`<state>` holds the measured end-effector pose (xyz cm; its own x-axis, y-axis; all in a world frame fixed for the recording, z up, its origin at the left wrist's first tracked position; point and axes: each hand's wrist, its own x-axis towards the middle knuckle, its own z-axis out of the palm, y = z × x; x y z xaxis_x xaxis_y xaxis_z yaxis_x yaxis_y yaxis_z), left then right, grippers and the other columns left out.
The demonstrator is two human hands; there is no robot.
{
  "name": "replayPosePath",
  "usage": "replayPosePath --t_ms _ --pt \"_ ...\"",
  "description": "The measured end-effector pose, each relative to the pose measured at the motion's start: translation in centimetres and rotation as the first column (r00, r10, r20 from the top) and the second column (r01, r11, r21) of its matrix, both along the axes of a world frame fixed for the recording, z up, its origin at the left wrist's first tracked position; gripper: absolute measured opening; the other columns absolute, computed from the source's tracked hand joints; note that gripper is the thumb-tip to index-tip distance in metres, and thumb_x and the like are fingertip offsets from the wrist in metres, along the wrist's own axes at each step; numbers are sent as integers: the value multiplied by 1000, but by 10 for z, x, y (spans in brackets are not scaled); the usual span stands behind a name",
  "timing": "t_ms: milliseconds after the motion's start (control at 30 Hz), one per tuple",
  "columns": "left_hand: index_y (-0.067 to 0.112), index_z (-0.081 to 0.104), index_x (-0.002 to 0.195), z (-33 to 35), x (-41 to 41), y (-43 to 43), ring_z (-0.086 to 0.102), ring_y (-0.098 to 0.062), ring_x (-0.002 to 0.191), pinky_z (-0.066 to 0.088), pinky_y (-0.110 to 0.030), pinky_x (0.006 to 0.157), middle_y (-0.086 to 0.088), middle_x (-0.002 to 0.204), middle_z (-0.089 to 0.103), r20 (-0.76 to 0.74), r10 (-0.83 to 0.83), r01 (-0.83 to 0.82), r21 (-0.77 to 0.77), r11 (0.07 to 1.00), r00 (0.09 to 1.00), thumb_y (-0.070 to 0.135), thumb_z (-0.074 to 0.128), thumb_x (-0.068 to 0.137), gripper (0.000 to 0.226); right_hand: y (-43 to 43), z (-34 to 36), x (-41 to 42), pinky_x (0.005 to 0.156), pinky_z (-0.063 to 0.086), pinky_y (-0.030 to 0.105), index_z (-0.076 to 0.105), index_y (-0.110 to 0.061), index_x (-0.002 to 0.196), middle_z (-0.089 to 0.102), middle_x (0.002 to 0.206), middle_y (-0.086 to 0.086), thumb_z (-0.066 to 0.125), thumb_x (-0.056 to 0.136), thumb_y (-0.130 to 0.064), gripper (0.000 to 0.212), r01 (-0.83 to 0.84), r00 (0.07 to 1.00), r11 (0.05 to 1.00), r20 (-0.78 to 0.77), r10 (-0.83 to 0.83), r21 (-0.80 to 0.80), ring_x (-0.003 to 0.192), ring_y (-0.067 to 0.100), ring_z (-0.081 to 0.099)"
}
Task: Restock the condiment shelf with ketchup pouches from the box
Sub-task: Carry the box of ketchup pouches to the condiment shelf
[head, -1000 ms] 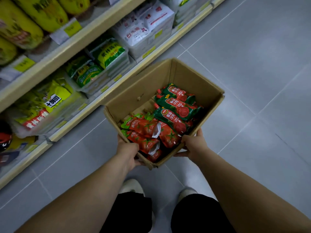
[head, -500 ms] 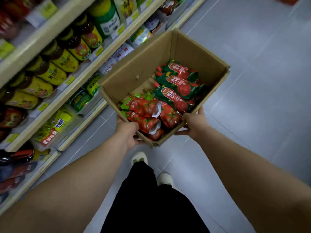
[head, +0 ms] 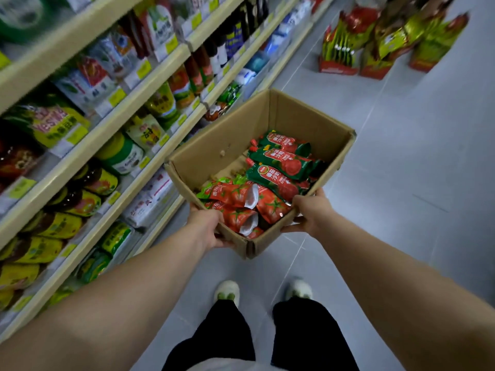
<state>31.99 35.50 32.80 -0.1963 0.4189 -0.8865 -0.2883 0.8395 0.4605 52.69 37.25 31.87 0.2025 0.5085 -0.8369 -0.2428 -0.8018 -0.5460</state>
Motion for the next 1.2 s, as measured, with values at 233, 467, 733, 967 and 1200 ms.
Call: replayPosePath --t_ms 233,467,733,967,1200 --pt "26 36 131 -4 109 99 54 -48 100 50 -67 54 -19 122 50 4 49 -49 -8 999 999 -15 36 73 70 114 1 109 53 49 70 33 -30 128 46 123 17 51 86 -2 53 -90 996 996 -3 90 -3 106 50 51" --pt "22 39 125 -8 196 179 55 -47 97 49 -67 51 -18 110 52 2 131 -131 -9 991 991 -15 37 73 63 212 2 194 53 50 69 33 -29 130 46 119 15 54 85 -4 55 -166 984 985 55 168 -36 105 51 52" --pt "30 40 116 -24 243 307 54 -46 86 45 -74 55 -14 96 50 -2 177 -177 -17 984 984 -15 40 75 60 344 -17 242 53 52 67 35 -27 128 50 110 12 55 84 1 57 -183 981 978 39 188 -97 100 48 56" --pt "35 41 113 -43 273 405 54 -41 79 42 -77 62 -11 92 52 -15 265 -266 -21 964 964 -17 39 74 65 451 -41 270 57 49 71 33 -35 130 47 123 12 52 87 0 58 -215 976 973 -38 213 -82 108 48 52" --pt "39 39 125 -63 319 455 53 -45 92 47 -72 58 -8 104 50 -25 370 -370 -2 929 929 -18 38 73 77 524 -73 302 58 50 70 35 -35 127 50 119 11 52 88 -4 52 -313 949 946 -56 310 -81 104 46 54"
